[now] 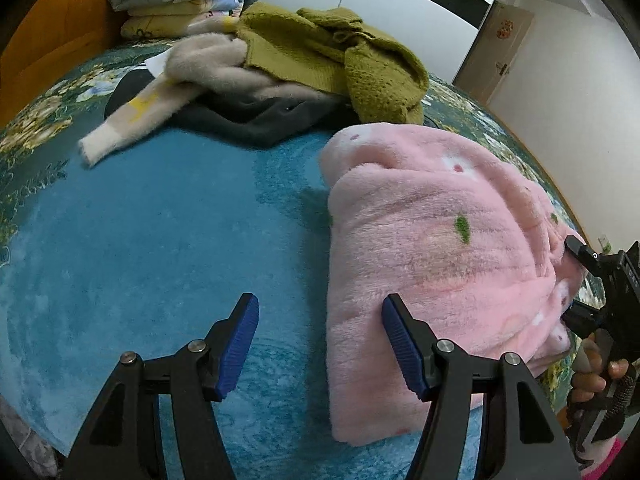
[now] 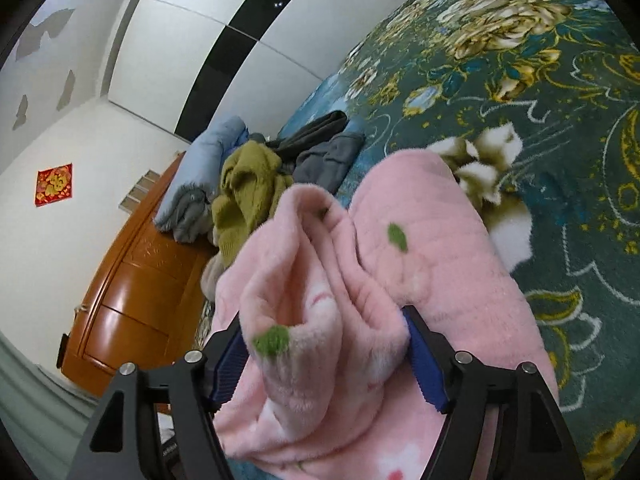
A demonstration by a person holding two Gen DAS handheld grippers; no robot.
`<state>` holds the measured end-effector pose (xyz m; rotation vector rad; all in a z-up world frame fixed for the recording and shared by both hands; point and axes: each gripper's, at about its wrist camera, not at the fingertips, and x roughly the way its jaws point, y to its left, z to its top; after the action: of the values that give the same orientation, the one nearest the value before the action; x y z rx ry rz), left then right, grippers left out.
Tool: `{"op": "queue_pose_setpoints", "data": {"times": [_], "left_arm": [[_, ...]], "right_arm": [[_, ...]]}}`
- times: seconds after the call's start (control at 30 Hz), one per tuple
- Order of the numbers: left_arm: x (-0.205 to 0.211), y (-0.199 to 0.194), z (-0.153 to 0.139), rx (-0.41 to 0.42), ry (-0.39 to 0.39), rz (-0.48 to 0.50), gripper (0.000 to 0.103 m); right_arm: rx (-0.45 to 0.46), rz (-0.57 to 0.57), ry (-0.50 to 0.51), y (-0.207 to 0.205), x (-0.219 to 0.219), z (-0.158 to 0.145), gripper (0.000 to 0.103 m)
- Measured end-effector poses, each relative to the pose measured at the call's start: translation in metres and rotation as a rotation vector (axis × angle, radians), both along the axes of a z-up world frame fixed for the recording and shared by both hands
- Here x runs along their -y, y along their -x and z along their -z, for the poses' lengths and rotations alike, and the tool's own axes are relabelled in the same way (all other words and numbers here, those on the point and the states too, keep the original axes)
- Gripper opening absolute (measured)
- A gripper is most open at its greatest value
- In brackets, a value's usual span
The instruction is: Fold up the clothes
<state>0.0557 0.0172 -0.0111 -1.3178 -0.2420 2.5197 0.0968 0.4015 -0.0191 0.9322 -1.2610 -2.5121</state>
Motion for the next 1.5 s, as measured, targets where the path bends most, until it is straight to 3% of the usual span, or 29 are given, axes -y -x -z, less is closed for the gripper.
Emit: {"op": "queue_pose_setpoints", "data": {"times": [0.07,0.2,0.27,0.37,0.43,0.53,0.6,0.67,0.73,0.83,1.03,1.23,1.33,1.43,1.47,1.5], "left_arm": [[0.004,0.0,0.002,0.003,-0.007,-0.006,0.065],[0.011,0.001,0.003,0.016,-0.029,-0.018,0.065],[0.012,0.0,0.001,0.008,-0.031,-0.017,0.065],[0.013,-0.001,-0.004,-0.007,-0.037,-0.013,0.065],[0.014,-0.002,-0.005,-0.01,-0.042,-0.013,0.065],[0.012,-0.001,-0.002,-0.002,-0.04,-0.009,0.065],[0.009,0.0,-0.001,0.003,-0.038,-0.003,0.065],[0.005,0.001,0.0,0.008,-0.036,0.007,0.065],[0.001,0.002,0.001,0.012,-0.034,0.016,0.065],[-0.004,0.002,-0.003,0.002,-0.03,0.033,0.065],[-0.006,0.015,-0.017,-0.024,-0.051,0.04,0.065],[-0.003,0.074,-0.03,0.002,-0.22,0.11,0.065],[-0.011,0.104,-0.027,0.051,-0.289,0.142,0.065],[-0.024,0.13,-0.012,0.134,-0.351,0.171,0.065],[-0.026,0.137,-0.005,0.171,-0.374,0.17,0.063],[-0.027,0.14,0.0,0.194,-0.402,0.169,0.05]], "right_arm": [[0.002,-0.001,-0.023,0.001,0.003,-0.004,0.072],[0.01,-0.008,-0.044,0.005,0.006,-0.011,0.042],[0.01,-0.024,-0.076,0.012,0.009,-0.022,0.037],[-0.063,-0.036,-0.13,0.011,0.012,-0.054,0.034],[-0.163,-0.03,-0.13,0.0,0.006,-0.08,0.033],[-0.236,0.014,-0.181,-0.025,-0.002,-0.102,0.033],[-0.218,0.048,-0.202,-0.044,-0.012,-0.092,0.033],[-0.127,0.067,-0.194,-0.053,-0.021,-0.063,0.033],[0.004,0.099,-0.151,-0.057,-0.03,-0.022,0.033],[0.025,0.129,-0.023,-0.067,-0.044,0.007,0.033],[0.018,0.08,-0.12,-0.061,-0.036,-0.005,0.037],[-0.004,0.086,-0.234,-0.061,-0.043,-0.034,0.045],[-0.036,0.123,-0.33,-0.06,-0.044,-0.063,0.047],[-0.099,0.053,-0.376,-0.046,-0.029,-0.086,0.049],[-0.105,0.003,-0.39,-0.039,-0.019,-0.087,0.049],[-0.111,-0.048,-0.404,-0.032,-0.009,-0.089,0.049]]}}
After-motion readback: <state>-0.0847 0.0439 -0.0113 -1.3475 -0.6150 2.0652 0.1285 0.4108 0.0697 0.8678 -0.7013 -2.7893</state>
